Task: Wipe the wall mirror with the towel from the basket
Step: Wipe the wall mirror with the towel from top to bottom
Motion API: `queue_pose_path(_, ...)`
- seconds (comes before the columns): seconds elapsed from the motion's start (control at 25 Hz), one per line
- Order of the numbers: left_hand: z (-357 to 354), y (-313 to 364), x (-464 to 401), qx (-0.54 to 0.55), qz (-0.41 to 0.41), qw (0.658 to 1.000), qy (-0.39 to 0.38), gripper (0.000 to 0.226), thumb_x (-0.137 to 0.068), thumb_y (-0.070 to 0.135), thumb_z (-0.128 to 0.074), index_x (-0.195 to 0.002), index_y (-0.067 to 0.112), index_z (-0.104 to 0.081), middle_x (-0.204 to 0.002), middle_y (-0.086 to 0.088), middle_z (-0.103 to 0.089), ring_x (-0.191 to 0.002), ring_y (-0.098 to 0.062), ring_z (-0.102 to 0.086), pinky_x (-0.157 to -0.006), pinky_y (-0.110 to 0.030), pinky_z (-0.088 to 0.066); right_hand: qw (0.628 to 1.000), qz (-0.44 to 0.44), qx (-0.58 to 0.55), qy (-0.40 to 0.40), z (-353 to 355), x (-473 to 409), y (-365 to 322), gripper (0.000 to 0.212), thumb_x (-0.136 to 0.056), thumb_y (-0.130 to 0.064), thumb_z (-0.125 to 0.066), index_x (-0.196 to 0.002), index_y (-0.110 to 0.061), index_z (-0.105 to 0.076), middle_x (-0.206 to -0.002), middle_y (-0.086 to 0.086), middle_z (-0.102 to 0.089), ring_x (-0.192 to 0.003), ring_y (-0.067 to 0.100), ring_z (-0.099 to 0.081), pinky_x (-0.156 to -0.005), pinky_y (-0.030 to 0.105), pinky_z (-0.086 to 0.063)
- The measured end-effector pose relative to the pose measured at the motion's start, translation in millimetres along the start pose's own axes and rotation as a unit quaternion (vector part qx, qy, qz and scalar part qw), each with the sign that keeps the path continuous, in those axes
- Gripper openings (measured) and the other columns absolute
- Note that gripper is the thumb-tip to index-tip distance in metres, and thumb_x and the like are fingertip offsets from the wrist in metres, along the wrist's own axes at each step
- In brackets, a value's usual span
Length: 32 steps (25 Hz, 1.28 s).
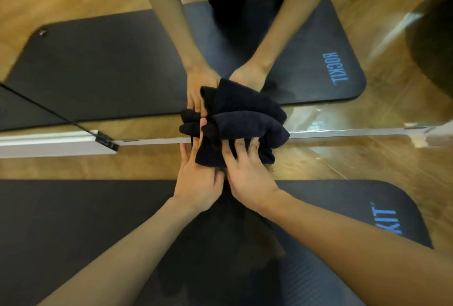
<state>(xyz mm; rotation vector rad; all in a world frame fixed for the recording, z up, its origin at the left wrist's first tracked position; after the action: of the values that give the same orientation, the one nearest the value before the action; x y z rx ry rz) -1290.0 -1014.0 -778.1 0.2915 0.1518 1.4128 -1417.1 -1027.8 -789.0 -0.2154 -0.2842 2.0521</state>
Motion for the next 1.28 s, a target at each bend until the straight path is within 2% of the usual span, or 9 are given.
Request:
queue_pose_path(0.16, 15.3, -67.4, 17.7, 0.015, 0.025, 0.999, -0.036, 0.076, -0.094, 0.044, -0.025, -0.164, 0.027, 0.000, -0.172, -0.010, 0.004, -0.159, -0.027, 0.010, -0.126, -0.059, 0.003, 0.999, 0.019, -0.038, 0.001, -16.3, -31.7, -66.1, 0.085, -0.089, -0.014, -0.064, -0.158, -0.012, -0.014, -0.155, 0.026, -0.015, -0.140, 0.068, -0.019, -0.116, 0.069, -0.021)
queue_pose_path(0.32, 28.3, -135.6, 44.5, 0.106, 0.131, 0.985, -0.032, 0.066, -0.093, 0.038, -0.039, -0.152, 0.010, -0.035, -0.146, -0.028, -0.045, -0.130, -0.046, -0.047, -0.103, -0.043, -0.045, 0.993, 0.080, -0.076, -0.029, -28.6, -62.2, -132.8, 0.074, -0.096, -0.011, -0.038, -0.163, -0.015, -0.007, -0.165, 0.026, -0.009, -0.142, 0.070, 0.000, -0.118, 0.073, -0.008)
queue_pose_path(0.48, 62.3, -175.6, 63.0, 0.127, 0.154, 0.980, 0.002, 0.041, -0.094, 0.013, -0.049, -0.135, 0.009, -0.052, -0.114, -0.016, -0.062, -0.098, -0.035, -0.061, -0.081, -0.041, -0.053, 0.989, 0.106, -0.069, -0.074, -34.6, -85.4, -184.2, 0.080, -0.101, -0.006, -0.043, -0.162, -0.016, 0.008, -0.170, 0.016, 0.008, -0.143, 0.068, 0.010, -0.120, 0.069, 0.001)
queue_pose_path(0.6, 74.3, -195.2, 68.1, 0.121, 0.138, 0.983, -0.004, 0.040, -0.095, 0.003, -0.053, -0.135, 0.010, -0.052, -0.122, -0.012, -0.060, -0.104, -0.026, -0.059, -0.086, -0.025, -0.047, 0.989, 0.101, -0.078, -0.068, -37.3, -92.1, -200.4, 0.078, -0.101, -0.002, -0.045, -0.163, -0.015, 0.001, -0.171, 0.011, 0.004, -0.146, 0.063, 0.011, -0.122, 0.066, 0.002)
queue_pose_path(0.72, 72.3, -188.0, 64.2, 0.121, 0.112, 0.986, 0.027, 0.051, -0.092, 0.000, -0.057, -0.143, 0.004, -0.048, -0.139, -0.015, -0.052, -0.123, -0.020, -0.051, -0.099, -0.004, -0.033, 0.983, 0.060, -0.173, -0.026, -38.6, -87.0, -181.6, 0.063, -0.097, -0.001, -0.052, -0.157, -0.012, -0.034, -0.163, 0.010, -0.034, -0.154, 0.046, -0.009, -0.127, 0.058, -0.012)
queue_pose_path(0.88, 72.2, -157.4, 48.1, 0.118, 0.159, 0.968, 0.157, 0.016, -0.085, -0.002, -0.073, -0.100, -0.002, -0.068, -0.095, -0.018, -0.067, -0.090, -0.031, -0.064, -0.077, -0.021, -0.041, 0.955, 0.039, -0.287, 0.069, -19.8, -70.9, -141.3, 0.041, -0.091, -0.001, -0.065, -0.130, -0.013, -0.057, -0.135, 0.005, -0.052, -0.116, 0.032, -0.062, -0.095, 0.050, -0.056)
queue_pose_path(1.04, 82.7, -150.8, 35.9, 0.153, 0.279, 0.926, 0.203, 0.010, -0.084, 0.005, -0.074, -0.079, 0.003, -0.066, -0.076, -0.012, -0.068, -0.076, -0.029, -0.065, -0.070, -0.038, -0.049, 0.964, 0.002, -0.258, 0.067, 7.2, -75.9, -126.4, 0.066, -0.086, -0.006, -0.075, -0.143, -0.015, -0.043, -0.141, 0.003, -0.028, -0.102, 0.025, -0.066, -0.089, 0.036, -0.060)
queue_pose_path(1.2, 106.2, -125.8, 37.4, 0.240, 0.332, 0.888, 0.208, 0.034, -0.085, 0.005, -0.074, -0.110, 0.012, -0.052, -0.089, 0.004, -0.064, -0.085, -0.018, -0.064, -0.067, -0.025, -0.049, 0.976, -0.009, -0.217, -0.013, 26.8, -84.3, -132.6, 0.058, -0.093, -0.008, -0.068, -0.144, -0.014, -0.042, -0.138, 0.005, -0.036, -0.111, 0.027, -0.060, -0.089, 0.039, -0.055)
queue_pose_path(1.28, 112.5, -117.7, 37.1, 0.254, 0.329, 0.889, 0.192, 0.047, -0.088, 0.009, -0.074, -0.122, 0.016, -0.043, -0.099, 0.001, -0.067, -0.094, -0.021, -0.067, -0.075, -0.035, -0.057, 0.983, -0.014, -0.174, -0.050, 36.0, -94.7, -136.7, 0.038, -0.097, -0.011, -0.061, -0.133, -0.012, -0.049, -0.133, 0.006, -0.039, -0.114, 0.026, -0.055, -0.090, 0.040, -0.054)
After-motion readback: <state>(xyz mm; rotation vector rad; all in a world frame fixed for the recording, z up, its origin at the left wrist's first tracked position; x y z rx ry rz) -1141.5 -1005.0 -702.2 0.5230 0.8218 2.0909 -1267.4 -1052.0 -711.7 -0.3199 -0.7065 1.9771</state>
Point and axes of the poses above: each hand's wrist, its own x-axis away from the middle knuckle, its own z-axis out of the back of the hand, y = z × x, the point moved 4 cm from there along -x, towards the middle knuckle
